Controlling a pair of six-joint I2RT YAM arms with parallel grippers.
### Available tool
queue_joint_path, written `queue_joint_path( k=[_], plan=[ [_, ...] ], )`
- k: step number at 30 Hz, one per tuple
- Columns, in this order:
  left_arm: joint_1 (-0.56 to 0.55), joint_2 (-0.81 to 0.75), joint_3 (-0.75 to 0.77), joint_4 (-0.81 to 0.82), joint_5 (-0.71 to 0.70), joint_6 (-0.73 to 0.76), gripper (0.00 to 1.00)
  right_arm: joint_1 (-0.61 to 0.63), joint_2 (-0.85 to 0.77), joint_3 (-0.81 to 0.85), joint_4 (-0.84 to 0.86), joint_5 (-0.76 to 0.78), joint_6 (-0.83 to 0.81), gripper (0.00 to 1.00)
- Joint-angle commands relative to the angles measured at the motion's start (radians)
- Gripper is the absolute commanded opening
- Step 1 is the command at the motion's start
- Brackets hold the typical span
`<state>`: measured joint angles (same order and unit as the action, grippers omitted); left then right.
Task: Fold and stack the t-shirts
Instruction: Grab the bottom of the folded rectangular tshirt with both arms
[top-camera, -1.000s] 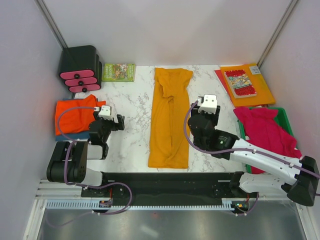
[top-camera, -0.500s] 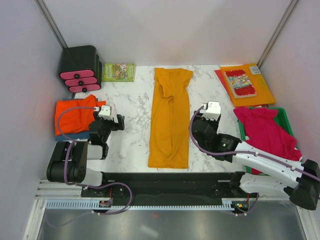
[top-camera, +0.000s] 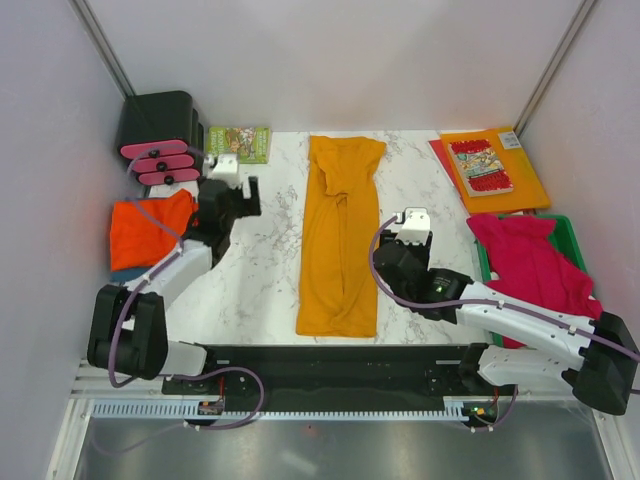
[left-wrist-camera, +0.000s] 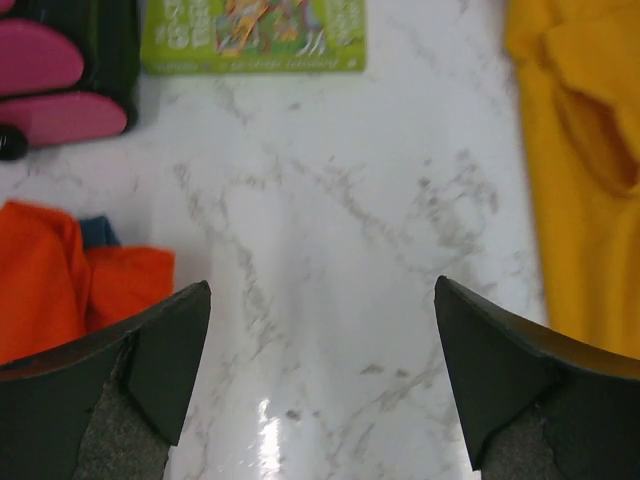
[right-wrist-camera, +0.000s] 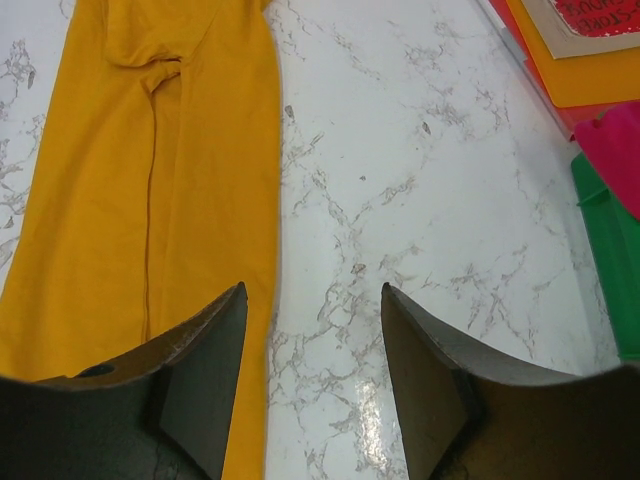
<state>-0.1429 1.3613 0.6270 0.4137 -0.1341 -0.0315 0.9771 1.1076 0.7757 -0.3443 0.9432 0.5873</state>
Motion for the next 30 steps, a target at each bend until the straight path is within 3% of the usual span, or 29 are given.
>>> queue_joint_path(
  k=[1, 3, 4, 6, 7, 8, 9, 10, 11, 12, 13, 14, 16, 17, 18, 19, 20, 21, 22, 23, 24, 25, 26, 27, 28, 29, 30],
  plan=[
    [-0.21, 0.015, 0.392, -0.71, -0.195, -0.158, 1.0, -0.003, -0.015, 0.008, -0.013, 0.045, -0.02, 0.64],
    [-0.221, -0.017, 0.392, -0.774, 0.121, -0.209, 1.0, -0.002, -0.026, 0.014, -0.039, 0.058, -0.015, 0.64],
    [-0.221, -0.086, 0.29, -0.723, 0.216, -0.346, 1.0, -0.003, -0.032, 0.014, -0.048, 0.065, 0.0, 0.64],
    [-0.221, -0.155, 0.145, -0.629, 0.19, -0.614, 1.0, -0.003, -0.055, 0.007, -0.062, 0.065, 0.017, 0.64],
    [-0.16, -0.191, 0.013, -0.589, 0.236, -0.781, 1.0, -0.003, -0.063, 0.005, -0.071, 0.066, 0.026, 0.64],
    [-0.135, -0.246, -0.071, -0.443, 0.498, -0.81, 1.0, -0.002, -0.077, 0.007, -0.081, 0.068, 0.048, 0.64],
    [-0.132, -0.278, -0.137, -0.218, 0.557, -0.841, 1.0, -0.003, -0.087, 0.008, -0.106, 0.068, 0.06, 0.64],
    [-0.176, -0.306, -0.166, -0.216, 0.559, -0.866, 1.0, -0.003, -0.094, 0.01, -0.122, 0.068, 0.074, 0.64],
    [-0.223, -0.356, -0.133, -0.275, 0.46, -0.837, 1.0, -0.002, -0.113, 0.007, -0.134, 0.065, 0.1, 0.64],
    [-0.278, -0.366, -0.072, -0.531, 0.364, -0.794, 1.0, -0.002, -0.121, 0.004, -0.159, 0.065, 0.111, 0.64],
    [-0.416, -0.366, 0.068, -0.631, 0.256, -0.698, 1.0, -0.002, -0.129, 0.0, -0.169, 0.065, 0.121, 0.64],
    [-0.484, -0.346, 0.13, -0.71, 0.052, -0.658, 1.0, -0.002, -0.143, -0.006, -0.179, 0.071, 0.138, 0.64],
    [-0.664, -0.305, 0.282, -0.931, -0.152, -0.589, 1.0, -0.002, -0.155, -0.018, -0.194, 0.081, 0.146, 0.64],
    [-0.716, -0.282, 0.324, -1.005, -0.346, -0.579, 1.0, 0.0, -0.16, -0.022, -0.197, 0.097, 0.146, 0.64],
    [-0.788, -0.234, 0.382, -1.067, -0.445, -0.585, 1.0, 0.0, -0.16, -0.024, -0.203, 0.103, 0.146, 0.64],
    [-0.805, -0.216, 0.402, -1.187, -0.604, -0.666, 1.0, 0.002, -0.155, -0.02, -0.208, 0.104, 0.147, 0.64],
    [-0.81, -0.19, 0.421, -1.252, -0.665, -0.741, 1.0, 0.0, -0.152, -0.016, -0.22, 0.114, 0.151, 0.64],
    [-0.805, -0.186, 0.434, -1.32, -0.721, -0.986, 1.0, 0.0, -0.146, -0.012, -0.228, 0.117, 0.152, 0.64],
    [-0.807, -0.185, 0.427, -1.575, -0.81, -1.226, 1.0, 0.0, -0.137, -0.006, -0.232, 0.121, 0.158, 0.64],
    [-0.804, -0.182, 0.407, -1.769, -0.808, -1.568, 1.0, 0.0, -0.132, -0.001, -0.249, 0.123, 0.164, 0.64],
    [-0.785, -0.2, 0.305, -1.954, -0.742, -2.118, 1.0, 0.0, -0.127, 0.0, -0.255, 0.127, 0.181, 0.64],
    [-0.785, -0.252, 0.248, -1.738, -0.724, -2.004, 0.9, 0.0, -0.124, 0.002, -0.262, 0.124, 0.184, 0.64],
    [-0.787, -0.305, 0.205, -1.511, -0.719, -1.763, 0.63, 0.003, -0.123, 0.002, -0.263, 0.126, 0.189, 0.64],
    [-0.785, -0.356, 0.124, -1.348, -0.679, -1.381, 0.32, 0.003, -0.124, 0.0, -0.269, 0.123, 0.192, 0.64],
    [-0.787, -0.425, 0.105, -1.258, -0.598, -1.327, 0.36, 0.003, -0.126, -0.001, -0.272, 0.123, 0.193, 0.64],
    [-0.784, -0.432, 0.102, -1.183, -0.57, -1.303, 0.53, 0.003, -0.127, -0.006, -0.272, 0.123, 0.197, 0.64],
    [-0.787, -0.42, 0.126, -1.17, -0.544, -1.221, 0.9, 0.003, -0.127, -0.009, -0.272, 0.123, 0.198, 0.64]
  ],
)
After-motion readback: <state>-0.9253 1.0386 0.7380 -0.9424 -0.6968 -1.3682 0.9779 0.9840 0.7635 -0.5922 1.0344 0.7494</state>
